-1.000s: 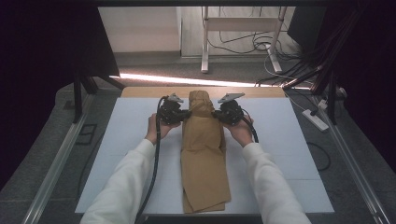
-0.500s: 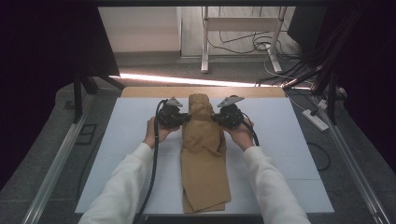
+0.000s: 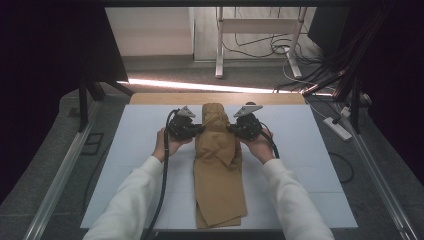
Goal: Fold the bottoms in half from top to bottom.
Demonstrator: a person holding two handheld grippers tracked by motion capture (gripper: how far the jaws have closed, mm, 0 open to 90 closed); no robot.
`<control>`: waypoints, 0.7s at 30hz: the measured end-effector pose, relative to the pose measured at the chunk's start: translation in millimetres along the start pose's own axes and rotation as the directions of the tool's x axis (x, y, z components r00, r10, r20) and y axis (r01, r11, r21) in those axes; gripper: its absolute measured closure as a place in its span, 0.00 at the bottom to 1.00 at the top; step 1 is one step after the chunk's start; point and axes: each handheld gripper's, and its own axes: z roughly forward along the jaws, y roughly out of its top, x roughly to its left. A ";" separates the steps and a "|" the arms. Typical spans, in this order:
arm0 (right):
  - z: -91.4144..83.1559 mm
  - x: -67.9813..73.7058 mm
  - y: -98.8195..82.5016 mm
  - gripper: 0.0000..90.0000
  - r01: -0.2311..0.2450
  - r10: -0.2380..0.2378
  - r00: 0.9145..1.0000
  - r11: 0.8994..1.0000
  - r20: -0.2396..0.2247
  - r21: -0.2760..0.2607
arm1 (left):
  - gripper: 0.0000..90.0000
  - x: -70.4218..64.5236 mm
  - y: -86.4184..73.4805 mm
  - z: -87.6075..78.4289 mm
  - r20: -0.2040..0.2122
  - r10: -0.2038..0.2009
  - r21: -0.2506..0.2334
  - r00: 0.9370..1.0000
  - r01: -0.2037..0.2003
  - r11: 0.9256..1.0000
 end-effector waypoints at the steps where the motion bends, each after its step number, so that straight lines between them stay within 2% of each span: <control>1: 0.0 0.3 -0.5 0.96 0.000 0.000 1.000 1.000 -0.003 0.005 | 0.92 -0.6 -0.4 0.1 0.001 0.001 0.002 1.000 -0.001 1.000; 9: -3.5 3.0 -3.3 0.96 0.014 -0.013 1.000 0.999 -0.028 0.030 | 0.92 -7.7 -4.3 -2.0 0.013 0.020 0.008 1.000 -0.020 1.000; 21: -12.9 12.1 -10.3 0.95 0.026 -0.026 0.999 1.000 -0.031 -0.003 | 0.92 -19.2 -13.3 -11.4 0.032 0.041 -0.019 0.999 -0.040 0.999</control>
